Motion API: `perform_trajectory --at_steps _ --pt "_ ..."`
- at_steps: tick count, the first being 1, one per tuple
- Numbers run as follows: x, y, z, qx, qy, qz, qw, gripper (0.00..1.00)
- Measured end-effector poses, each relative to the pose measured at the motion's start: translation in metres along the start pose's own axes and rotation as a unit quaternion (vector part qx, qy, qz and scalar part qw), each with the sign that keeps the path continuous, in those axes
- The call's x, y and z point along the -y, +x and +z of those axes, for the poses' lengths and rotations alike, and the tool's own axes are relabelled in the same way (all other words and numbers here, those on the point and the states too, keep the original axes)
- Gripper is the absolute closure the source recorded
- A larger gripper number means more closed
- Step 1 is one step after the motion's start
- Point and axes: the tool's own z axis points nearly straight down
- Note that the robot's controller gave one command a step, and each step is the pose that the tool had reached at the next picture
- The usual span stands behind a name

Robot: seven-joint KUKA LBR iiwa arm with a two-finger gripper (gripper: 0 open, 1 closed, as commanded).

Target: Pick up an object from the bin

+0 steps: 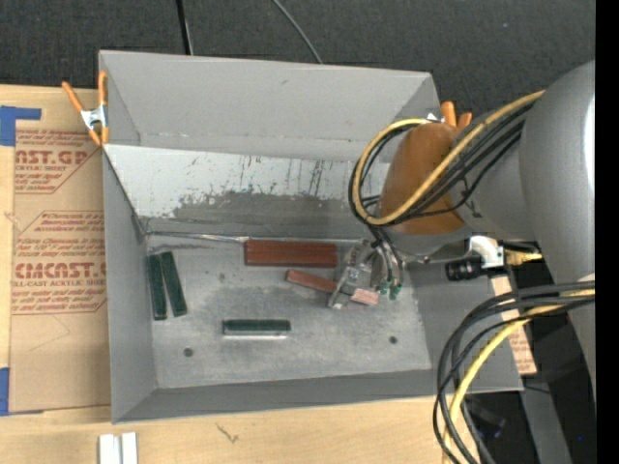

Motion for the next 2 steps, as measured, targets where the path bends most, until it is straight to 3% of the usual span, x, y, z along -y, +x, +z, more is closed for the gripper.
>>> perform_trajectory --at_steps 1,2 --pt "0.0 0.002 -0.043 0.0058 -0.001 -0.049 0.9988 1.0" --pt "0.022 0.021 -0.17 0.0047 0.0 -0.108 0.9942 1.0"
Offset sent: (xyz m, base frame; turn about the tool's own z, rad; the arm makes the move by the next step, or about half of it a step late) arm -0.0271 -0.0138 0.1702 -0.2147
